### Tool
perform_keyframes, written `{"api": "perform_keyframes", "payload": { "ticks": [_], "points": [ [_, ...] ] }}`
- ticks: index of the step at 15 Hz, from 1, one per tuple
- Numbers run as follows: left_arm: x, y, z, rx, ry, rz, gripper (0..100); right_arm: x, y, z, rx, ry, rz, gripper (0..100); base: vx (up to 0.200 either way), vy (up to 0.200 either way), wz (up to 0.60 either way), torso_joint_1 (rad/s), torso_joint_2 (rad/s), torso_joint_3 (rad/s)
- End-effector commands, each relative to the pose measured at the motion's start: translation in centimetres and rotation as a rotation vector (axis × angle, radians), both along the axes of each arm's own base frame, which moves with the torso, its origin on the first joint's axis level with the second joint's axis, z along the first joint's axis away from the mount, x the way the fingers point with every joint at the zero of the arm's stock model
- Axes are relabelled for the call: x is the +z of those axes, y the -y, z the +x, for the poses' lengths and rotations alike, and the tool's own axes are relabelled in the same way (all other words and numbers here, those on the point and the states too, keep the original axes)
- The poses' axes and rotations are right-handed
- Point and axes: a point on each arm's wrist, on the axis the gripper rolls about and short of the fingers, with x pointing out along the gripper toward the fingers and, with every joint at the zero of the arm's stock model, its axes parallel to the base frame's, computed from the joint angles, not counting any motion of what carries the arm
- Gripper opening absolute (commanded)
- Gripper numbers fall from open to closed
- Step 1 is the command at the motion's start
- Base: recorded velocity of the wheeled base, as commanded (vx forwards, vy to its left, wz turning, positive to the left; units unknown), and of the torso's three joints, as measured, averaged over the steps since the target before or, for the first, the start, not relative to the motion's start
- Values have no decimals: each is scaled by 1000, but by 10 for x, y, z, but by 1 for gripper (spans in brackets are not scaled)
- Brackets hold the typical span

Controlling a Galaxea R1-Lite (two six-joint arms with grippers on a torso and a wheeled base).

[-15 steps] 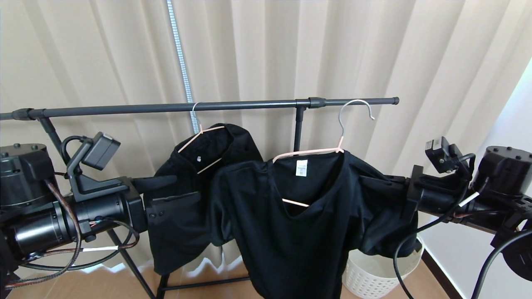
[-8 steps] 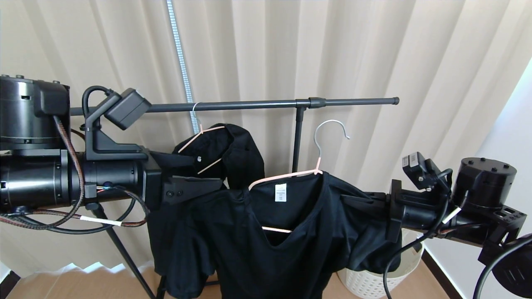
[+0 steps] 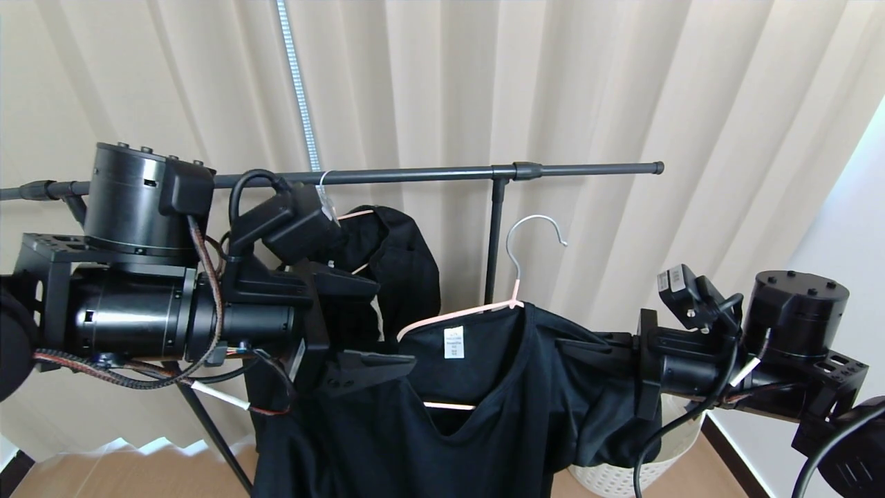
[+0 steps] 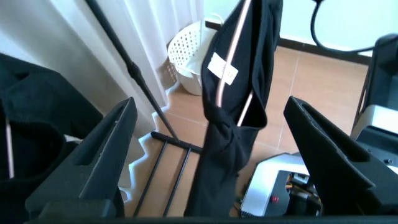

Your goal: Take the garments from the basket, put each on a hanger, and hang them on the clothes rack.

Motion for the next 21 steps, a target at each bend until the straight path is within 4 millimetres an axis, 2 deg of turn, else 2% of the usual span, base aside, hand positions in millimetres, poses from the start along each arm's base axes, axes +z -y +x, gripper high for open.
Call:
{"api": "perform_keyframes", "payload": {
  "ticks": [1, 7, 11, 12, 21],
  "points": [
    [-12, 8, 8, -15, -31, 22, 100, 2, -2, -3, 13, 8, 2, 0, 0, 0, 0, 0, 0, 0],
    [-26, 18, 15, -26, -57, 58, 100, 12, -1, -9, 13, 43, 14, 0, 0, 0, 0, 0, 0, 0],
    [-27, 20, 15, -28, -62, 61, 100, 13, 0, -10, 13, 44, 14, 0, 0, 0, 0, 0, 0, 0],
    [-28, 20, 15, -28, -63, 62, 0, 13, 0, -10, 13, 46, 15, 0, 0, 0, 0, 0, 0, 0],
    [-27, 18, 14, -21, -59, 62, 0, 19, 2, -9, -1, 69, 20, 0, 0, 0, 0, 0, 0, 0]
  ]
}}
